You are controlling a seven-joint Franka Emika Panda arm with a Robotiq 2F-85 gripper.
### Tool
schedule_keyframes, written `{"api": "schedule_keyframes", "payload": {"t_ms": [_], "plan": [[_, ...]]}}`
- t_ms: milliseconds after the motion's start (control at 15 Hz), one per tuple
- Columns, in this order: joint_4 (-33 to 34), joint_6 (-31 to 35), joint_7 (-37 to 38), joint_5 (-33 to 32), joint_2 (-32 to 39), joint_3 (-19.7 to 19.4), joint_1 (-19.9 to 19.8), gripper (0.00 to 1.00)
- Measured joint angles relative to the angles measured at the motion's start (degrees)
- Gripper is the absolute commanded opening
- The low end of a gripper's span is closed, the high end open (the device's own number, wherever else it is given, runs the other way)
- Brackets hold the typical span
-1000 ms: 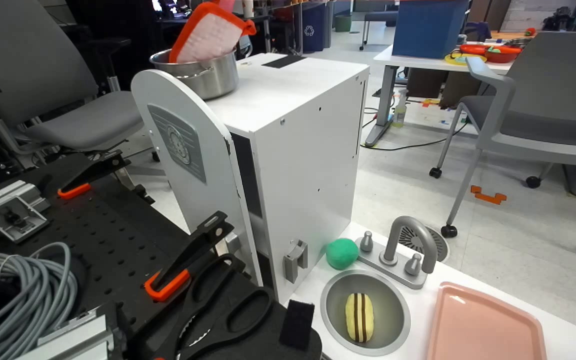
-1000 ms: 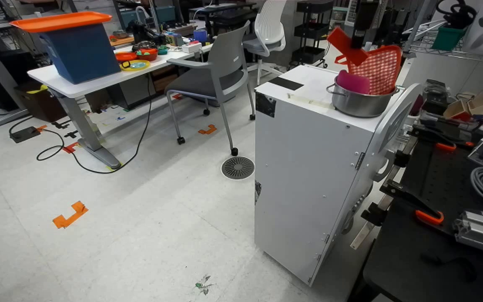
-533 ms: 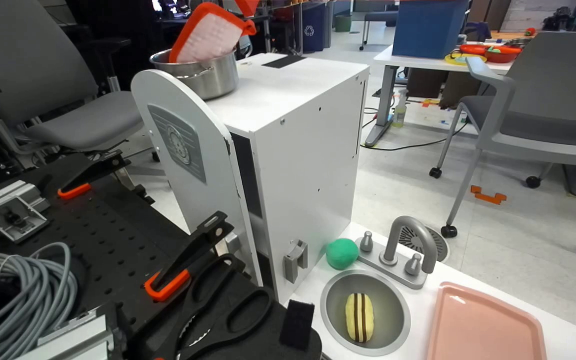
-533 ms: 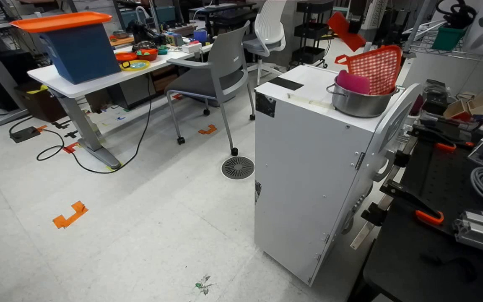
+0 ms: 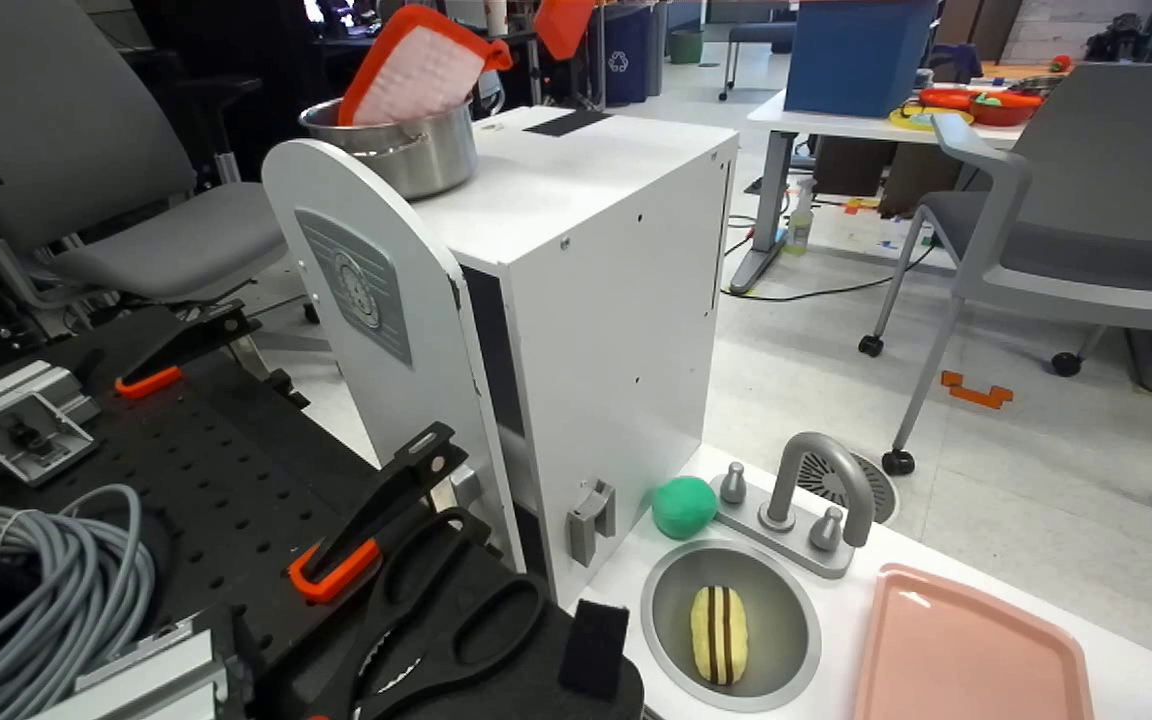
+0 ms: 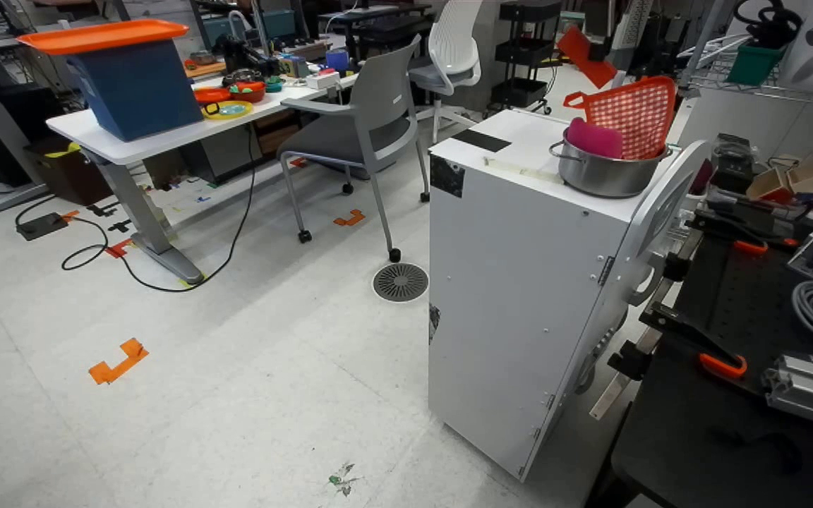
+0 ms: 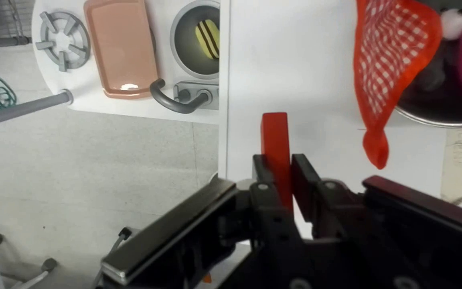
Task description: Remove the red block from the pot and put it on top of the cupboard
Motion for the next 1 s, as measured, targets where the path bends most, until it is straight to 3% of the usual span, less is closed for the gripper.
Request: {"api": "schedule_keyframes", "payload": {"t_ms": [333,1000], "plan": [[0.5,0.0,4.6,-4.8,2.7,-1.3,0.0,0.05],[0.0,-0.1,4.9,-5.0,5.9,-1.3,0.4,0.05]]}}
